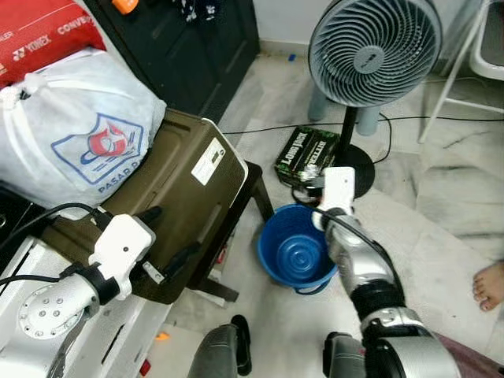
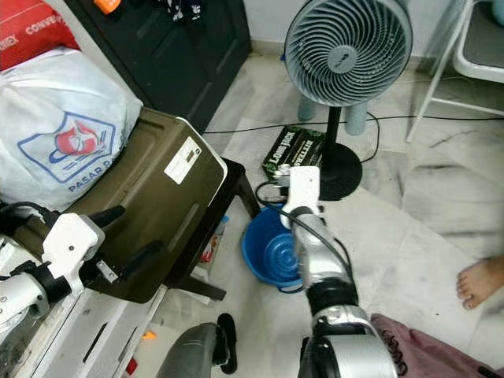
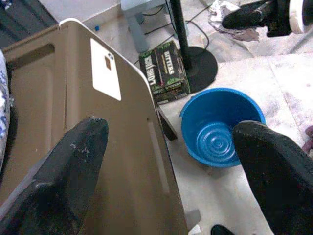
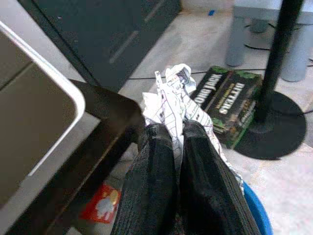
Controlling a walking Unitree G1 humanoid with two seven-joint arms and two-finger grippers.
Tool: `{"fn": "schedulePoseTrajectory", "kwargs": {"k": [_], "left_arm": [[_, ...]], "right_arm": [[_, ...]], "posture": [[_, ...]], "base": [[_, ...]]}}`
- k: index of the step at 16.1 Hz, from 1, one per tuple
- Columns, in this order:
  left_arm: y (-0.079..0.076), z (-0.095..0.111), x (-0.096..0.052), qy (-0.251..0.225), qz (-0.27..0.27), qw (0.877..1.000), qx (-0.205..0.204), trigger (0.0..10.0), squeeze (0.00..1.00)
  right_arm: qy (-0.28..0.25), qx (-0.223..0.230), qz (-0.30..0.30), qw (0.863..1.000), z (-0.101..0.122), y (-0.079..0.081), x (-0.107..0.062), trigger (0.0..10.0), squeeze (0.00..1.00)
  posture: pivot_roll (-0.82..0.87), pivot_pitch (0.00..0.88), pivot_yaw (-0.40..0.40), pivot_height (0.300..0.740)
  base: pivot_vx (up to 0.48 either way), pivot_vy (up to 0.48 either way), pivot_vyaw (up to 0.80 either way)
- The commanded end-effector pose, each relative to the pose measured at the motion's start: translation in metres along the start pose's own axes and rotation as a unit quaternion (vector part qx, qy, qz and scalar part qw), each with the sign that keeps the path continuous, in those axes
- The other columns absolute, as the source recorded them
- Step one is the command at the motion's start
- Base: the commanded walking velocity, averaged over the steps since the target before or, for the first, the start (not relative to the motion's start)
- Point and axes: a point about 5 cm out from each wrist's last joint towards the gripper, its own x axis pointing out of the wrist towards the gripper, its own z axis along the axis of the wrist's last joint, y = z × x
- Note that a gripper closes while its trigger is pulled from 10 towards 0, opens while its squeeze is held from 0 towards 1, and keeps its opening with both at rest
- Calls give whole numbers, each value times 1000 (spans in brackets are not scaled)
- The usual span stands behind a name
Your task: Clean up the room
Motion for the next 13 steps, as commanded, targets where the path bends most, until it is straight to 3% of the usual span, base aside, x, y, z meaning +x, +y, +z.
{"fn": "schedulePoseTrajectory", "kwargs": {"k": [1, 8, 12, 13], "left_arm": [[5, 0, -6, 10, 11, 1000, 6, 10000, 0], [5, 2, -7, 13, 13, 1000, 2, 10000, 0], [6, 1, -10, 18, 14, 1000, 2, 10000, 0], [6, 1, -10, 19, 14, 1000, 2, 10000, 0]], "right_arm": [[4, -4, 18, 1000, -2, 13, 3, 10000, 0], [65, 5, -18, 998, -24, 4, 3, 10000, 0], [61, 13, -18, 998, -24, 7, 4, 10000, 0], [56, 15, -15, 998, -22, 7, 5, 10000, 1000]], "posture": [[214, 284, 237, 740], [239, 295, 248, 740], [245, 301, 255, 740], [245, 301, 255, 740]], "base": [[0, 0, 0], [0, 0, 0], [0, 0, 0], [0, 0, 0]]}}
